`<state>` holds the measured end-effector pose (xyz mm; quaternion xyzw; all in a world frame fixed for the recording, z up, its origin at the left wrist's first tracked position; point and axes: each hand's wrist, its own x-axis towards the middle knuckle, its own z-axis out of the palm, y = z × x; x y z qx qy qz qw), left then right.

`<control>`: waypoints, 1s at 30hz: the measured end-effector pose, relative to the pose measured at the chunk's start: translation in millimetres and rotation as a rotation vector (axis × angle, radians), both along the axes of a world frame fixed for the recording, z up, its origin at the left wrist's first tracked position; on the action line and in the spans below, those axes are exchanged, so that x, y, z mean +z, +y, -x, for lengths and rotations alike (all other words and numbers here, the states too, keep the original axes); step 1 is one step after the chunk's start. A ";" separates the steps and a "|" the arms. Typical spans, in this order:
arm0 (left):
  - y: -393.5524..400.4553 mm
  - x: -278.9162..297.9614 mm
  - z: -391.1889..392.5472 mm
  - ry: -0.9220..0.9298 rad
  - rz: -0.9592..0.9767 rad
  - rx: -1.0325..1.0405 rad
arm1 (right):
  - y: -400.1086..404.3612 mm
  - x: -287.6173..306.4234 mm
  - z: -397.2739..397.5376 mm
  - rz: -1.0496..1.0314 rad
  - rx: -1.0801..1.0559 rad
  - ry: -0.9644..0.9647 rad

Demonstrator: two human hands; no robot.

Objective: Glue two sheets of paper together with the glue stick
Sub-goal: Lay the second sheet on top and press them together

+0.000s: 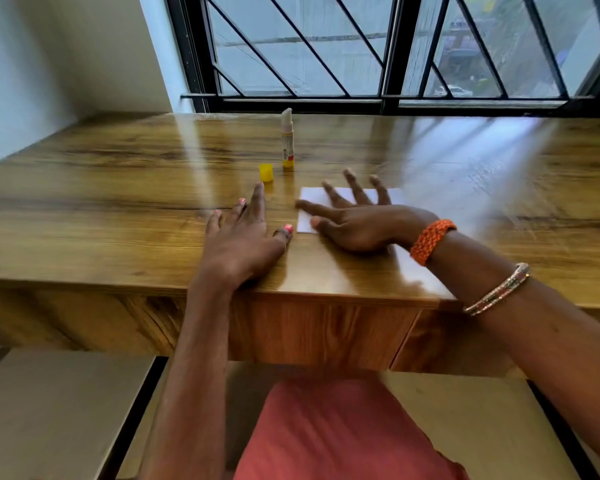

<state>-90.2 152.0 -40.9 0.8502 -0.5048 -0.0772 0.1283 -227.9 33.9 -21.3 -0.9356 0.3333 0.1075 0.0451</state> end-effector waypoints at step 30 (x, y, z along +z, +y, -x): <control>-31.7 7.3 18.1 0.059 -0.044 -0.064 | -17.1 -3.9 -29.5 0.015 0.158 -0.105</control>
